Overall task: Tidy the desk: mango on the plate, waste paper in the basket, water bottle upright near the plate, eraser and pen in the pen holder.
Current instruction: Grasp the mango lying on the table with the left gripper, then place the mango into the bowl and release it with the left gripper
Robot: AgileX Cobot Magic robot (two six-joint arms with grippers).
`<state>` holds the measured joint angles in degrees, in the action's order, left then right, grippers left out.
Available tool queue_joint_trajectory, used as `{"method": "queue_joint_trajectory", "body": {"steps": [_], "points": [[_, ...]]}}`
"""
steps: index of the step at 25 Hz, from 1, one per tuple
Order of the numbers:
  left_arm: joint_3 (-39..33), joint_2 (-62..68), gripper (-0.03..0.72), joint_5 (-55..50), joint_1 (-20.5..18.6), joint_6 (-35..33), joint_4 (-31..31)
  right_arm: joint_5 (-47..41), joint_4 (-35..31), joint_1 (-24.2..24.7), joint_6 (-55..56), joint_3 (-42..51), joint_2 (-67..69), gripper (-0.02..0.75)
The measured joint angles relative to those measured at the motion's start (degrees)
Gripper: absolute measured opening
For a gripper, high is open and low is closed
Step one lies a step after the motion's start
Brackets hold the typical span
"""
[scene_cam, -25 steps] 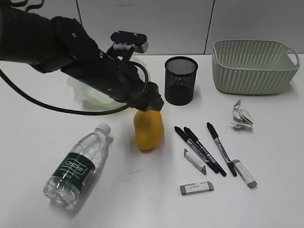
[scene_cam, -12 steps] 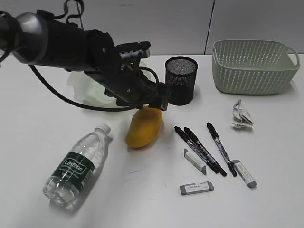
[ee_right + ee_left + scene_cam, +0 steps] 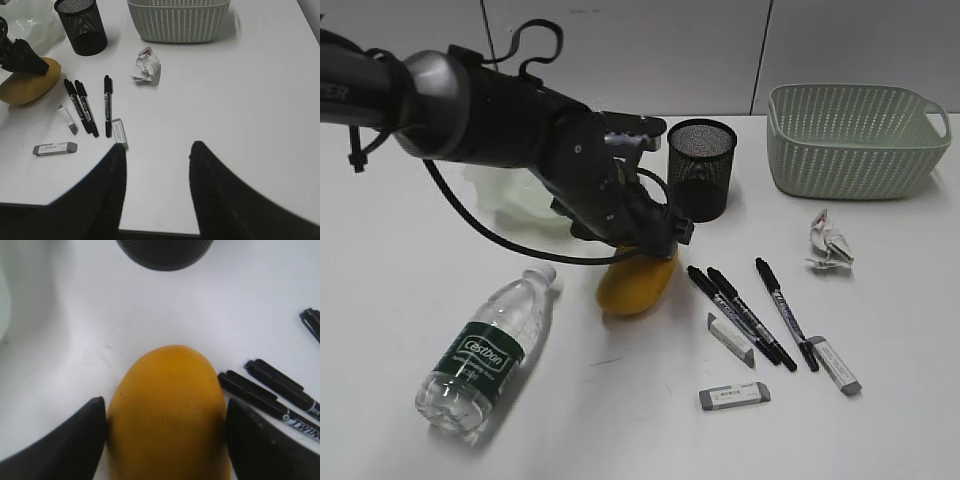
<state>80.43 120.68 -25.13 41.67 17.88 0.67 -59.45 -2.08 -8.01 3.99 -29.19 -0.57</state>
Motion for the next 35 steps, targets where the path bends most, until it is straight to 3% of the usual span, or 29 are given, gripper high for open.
{"method": "queue_joint_trajectory", "body": {"steps": [5, 16, 25, 28, 35], "points": [[0.7, 1.1, 0.551, -0.1, 1.5, 0.0, 3.5, 0.0, 0.0, 0.0, 0.0, 0.0, 0.0, 0.342], [1.2, 0.9, 0.522, -1.9, 1.7, 0.2, 4.3, 0.0, -0.1, 0.0, 0.0, 0.0, 0.0, 0.342], [-0.6, -6.7, 0.517, -4.0, 1.3, 0.2, 7.5, 0.0, -0.4, 0.0, 0.0, 0.0, 0.0, 0.342], [-0.6, -10.4, 0.517, 0.2, -1.3, 0.2, 8.0, 0.0, -0.4, 0.0, 0.0, 0.0, 0.0, 0.342], [-0.5, -10.5, 0.517, 9.4, -13.4, 0.2, 10.4, 0.0, -0.5, 0.0, 0.0, 0.0, 0.0, 0.342]]}}
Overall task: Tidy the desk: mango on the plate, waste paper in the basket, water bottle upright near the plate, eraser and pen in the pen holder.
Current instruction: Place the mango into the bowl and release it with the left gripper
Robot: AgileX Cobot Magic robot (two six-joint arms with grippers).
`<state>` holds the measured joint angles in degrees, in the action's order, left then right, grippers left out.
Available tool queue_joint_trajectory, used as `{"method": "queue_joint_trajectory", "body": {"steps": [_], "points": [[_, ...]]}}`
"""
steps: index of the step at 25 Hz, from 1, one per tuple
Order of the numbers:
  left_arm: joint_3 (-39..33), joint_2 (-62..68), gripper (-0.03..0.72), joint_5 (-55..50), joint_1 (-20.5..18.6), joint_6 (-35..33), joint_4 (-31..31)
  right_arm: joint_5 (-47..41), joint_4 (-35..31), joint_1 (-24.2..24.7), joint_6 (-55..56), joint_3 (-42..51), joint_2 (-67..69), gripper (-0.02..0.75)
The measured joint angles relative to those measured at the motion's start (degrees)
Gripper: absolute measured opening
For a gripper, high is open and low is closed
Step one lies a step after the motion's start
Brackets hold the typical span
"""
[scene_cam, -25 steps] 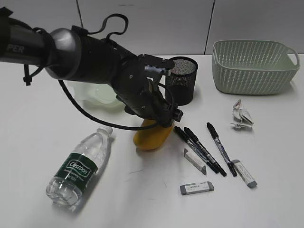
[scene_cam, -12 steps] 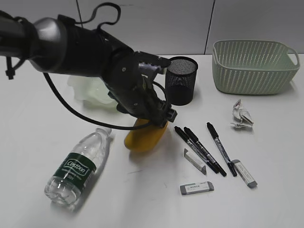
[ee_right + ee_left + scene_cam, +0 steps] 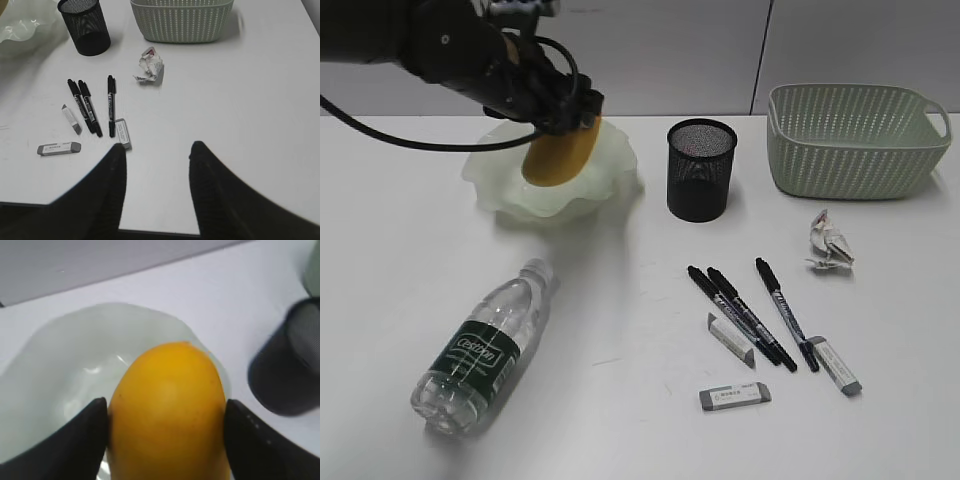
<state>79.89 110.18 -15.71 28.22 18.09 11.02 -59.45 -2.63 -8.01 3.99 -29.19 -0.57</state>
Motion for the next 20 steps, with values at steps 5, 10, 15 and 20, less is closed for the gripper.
{"method": "queue_joint_trajectory", "body": {"steps": [5, 10, 15, 20], "points": [[0.0, 5.3, 0.515, 10.3, -4.0, 0.0, 0.5, 0.0, -0.1, 0.0, 0.0, 0.0, 0.0, 0.342], [-0.1, 8.2, 0.519, 15.0, -4.4, 0.0, 1.1, 0.0, -0.2, 0.0, 0.0, 0.0, 0.0, 0.342], [-0.1, 7.6, 0.582, 14.3, -4.4, 0.0, 1.0, 0.0, -0.3, 0.0, 0.0, 0.0, 0.0, 0.342], [-0.1, 3.7, 0.585, 7.1, -4.4, 0.0, 1.0, 0.0, -0.3, 0.0, 0.0, 0.0, 0.0, 0.342]]}}
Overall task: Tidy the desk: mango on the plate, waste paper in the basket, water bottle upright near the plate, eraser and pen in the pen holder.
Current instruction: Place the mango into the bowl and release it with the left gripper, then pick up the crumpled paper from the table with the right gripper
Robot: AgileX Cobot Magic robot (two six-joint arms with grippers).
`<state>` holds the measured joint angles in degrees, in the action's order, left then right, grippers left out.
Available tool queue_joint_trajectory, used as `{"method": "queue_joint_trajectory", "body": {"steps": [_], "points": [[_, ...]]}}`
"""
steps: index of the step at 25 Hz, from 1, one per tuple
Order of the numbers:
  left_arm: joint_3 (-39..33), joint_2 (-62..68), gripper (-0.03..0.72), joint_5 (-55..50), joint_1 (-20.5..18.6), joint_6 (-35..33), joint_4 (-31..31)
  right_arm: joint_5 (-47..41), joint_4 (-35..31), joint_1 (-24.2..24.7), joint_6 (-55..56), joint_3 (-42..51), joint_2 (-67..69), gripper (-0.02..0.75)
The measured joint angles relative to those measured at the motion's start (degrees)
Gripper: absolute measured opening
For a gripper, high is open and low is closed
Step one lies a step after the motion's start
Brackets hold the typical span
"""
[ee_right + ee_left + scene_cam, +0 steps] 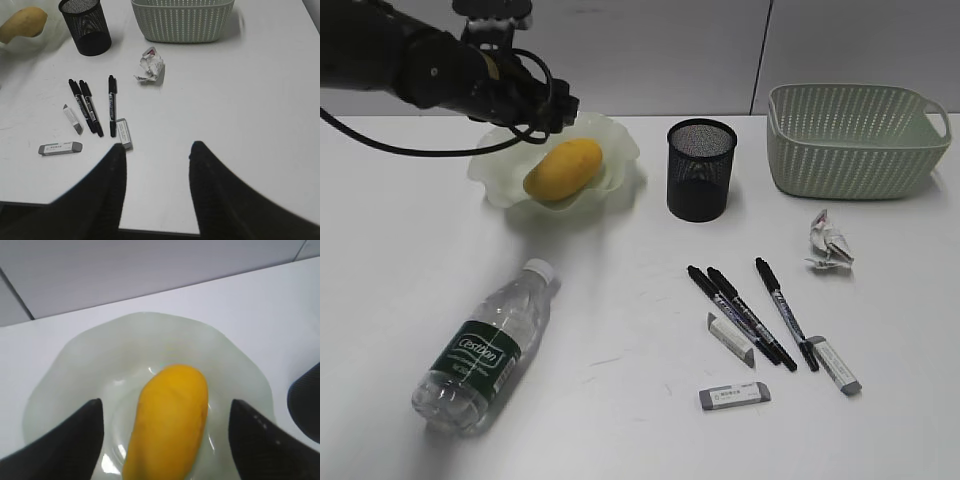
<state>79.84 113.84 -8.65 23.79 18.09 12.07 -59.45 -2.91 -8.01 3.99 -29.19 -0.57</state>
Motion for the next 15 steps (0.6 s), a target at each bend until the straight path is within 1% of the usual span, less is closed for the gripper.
{"method": "queue_joint_trajectory", "body": {"steps": [3, 6, 8, 11, 13, 15], "points": [[-1.1, -5.7, 0.573, -3.0, 0.0, 0.0, 0.4, 0.0, 0.0, 0.0, 0.0, 0.0, 0.0, 0.342], [-6.6, -15.4, 0.531, -3.9, 0.0, 0.0, 2.6, 0.0, 0.0, 0.0, 0.0, 0.0, 0.0, 0.342], [-13.1, -23.8, 0.512, -5.1, 0.0, 0.0, 4.6, 0.0, -0.1, 0.0, 0.0, 0.0, 0.0, 0.342], [-24.8, -40.4, 0.499, -9.4, 0.0, 0.0, 6.5, 0.0, -0.3, 0.0, 0.0, 0.0, 0.0, 0.342], [-32.9, -51.9, 0.497, -14.5, 0.0, 0.0, 6.8, 0.0, -0.3, 0.0, 0.0, 0.0, 0.0, 0.342], [-38.9, -64.2, 0.496, -21.8, 0.0, 0.0, 6.8, 0.0, -0.4, 0.0, 0.0, 0.0, 0.0, 0.342]]}}
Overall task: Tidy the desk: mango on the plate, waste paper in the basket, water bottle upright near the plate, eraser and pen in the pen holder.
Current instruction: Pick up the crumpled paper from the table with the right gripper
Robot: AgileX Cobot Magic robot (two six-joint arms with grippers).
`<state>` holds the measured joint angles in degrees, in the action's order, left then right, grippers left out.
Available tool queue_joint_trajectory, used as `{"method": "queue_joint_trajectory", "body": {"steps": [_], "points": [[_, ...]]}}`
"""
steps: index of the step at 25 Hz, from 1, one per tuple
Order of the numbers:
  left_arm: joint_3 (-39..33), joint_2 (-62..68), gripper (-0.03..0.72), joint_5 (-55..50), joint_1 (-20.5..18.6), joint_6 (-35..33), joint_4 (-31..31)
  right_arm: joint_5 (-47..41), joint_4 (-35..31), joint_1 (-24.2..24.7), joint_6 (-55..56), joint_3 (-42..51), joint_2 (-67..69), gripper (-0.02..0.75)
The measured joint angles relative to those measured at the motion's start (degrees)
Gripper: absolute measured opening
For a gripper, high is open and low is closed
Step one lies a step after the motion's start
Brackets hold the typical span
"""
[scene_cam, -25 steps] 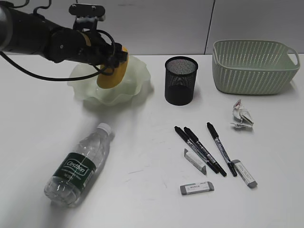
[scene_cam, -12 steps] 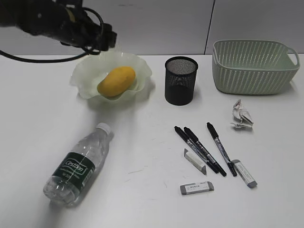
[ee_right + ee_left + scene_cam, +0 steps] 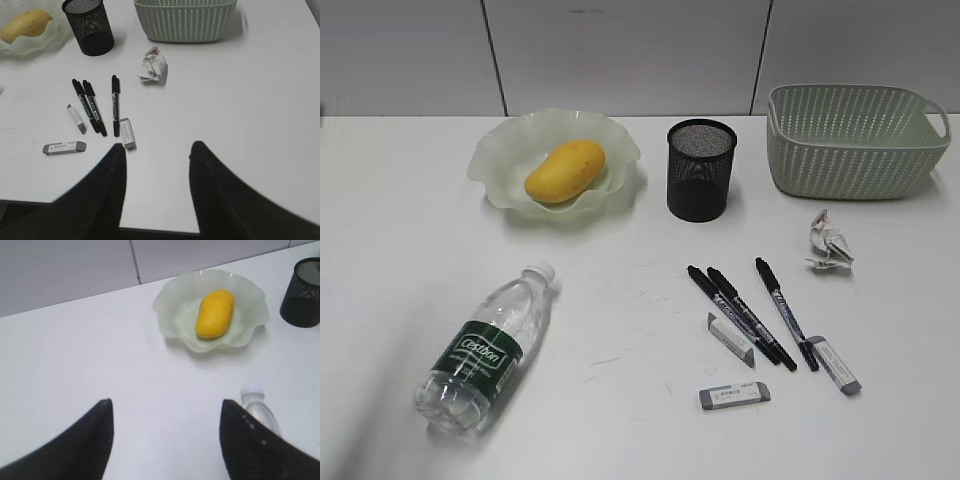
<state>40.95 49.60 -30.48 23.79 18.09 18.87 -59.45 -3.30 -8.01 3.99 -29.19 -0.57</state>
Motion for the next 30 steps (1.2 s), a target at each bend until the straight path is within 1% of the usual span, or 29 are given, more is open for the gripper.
{"method": "queue_joint_trajectory", "body": {"steps": [1, 3, 6, 8, 11, 13, 15, 17, 19, 21, 24, 27, 30], "points": [[-2.4, -7.9, 0.496, -3.8, 0.0, 0.0, -0.1, 0.0, -0.3, 0.0, 0.0, 0.0, 0.0, 0.342], [-5.3, -19.9, 0.496, -10.3, 0.0, 0.0, -0.2, 0.0, -0.9, 0.0, 0.0, 0.0, 0.0, 0.342], [-7.8, -33.3, 0.491, -19.4, 0.0, 0.0, -1.1, 0.0, -1.5, 0.0, 0.0, 0.0, 0.0, 0.342], [-8.4, -39.6, 0.489, -24.8, 0.0, -0.2, -2.2, 0.1, -1.6, 0.0, 0.0, 0.0, 0.0, 0.342], [-8.9, -45.6, 0.489, -28.5, 0.0, -0.2, -3.7, 0.5, -1.9, 0.0, 0.0, 0.0, 0.0, 0.342], [-9.6, -47.7, 0.488, -29.8, 0.0, -0.7, -7.0, 0.9, -2.0, 0.0, 0.0, -0.2, 0.7, 0.342], [-9.8, -48.5, 0.483, -30.2, 0.0, -3.7, -10.5, 1.9, -2.1, 0.0, -0.5, -0.6, 3.1, 0.342], [-10.0, -48.6, 0.468, -30.2, 0.0, -7.6, -13.6, 4.8, -3.5, 0.0, -4.4, -1.0, 6.4, 0.342], [-10.0, -48.6, 0.448, -30.2, 0.0, -10.6, -15.9, 8.8, -7.2, 0.0, -9.8, -1.1, 11.8, 0.342], [-10.0, -48.6, 0.431, -30.1, 0.0, -11.8, -16.7, 14.5, -9.2, 0.0, -13.5, -1.3, 18.8, 0.342], [-10.0, -48.6, 0.405, -30.1, -0.6, -12.3, -17.2, 22.6, -9.8, 0.0, -15.0, -2.4, 33.4, 0.342], [-10.1, -49.2, 0.395, -30.1, -1.8, -12.5, -17.4, 29.6, -9.7, 0.0, -15.4, -5.4, 51.5, 0.348], [-10.1, -49.9, 0.393, -30.2, -3.3, -12.5, -17.5, 33.9, -9.5, 0.0, -15.5, -11.8, 69.5, 0.396]]}}
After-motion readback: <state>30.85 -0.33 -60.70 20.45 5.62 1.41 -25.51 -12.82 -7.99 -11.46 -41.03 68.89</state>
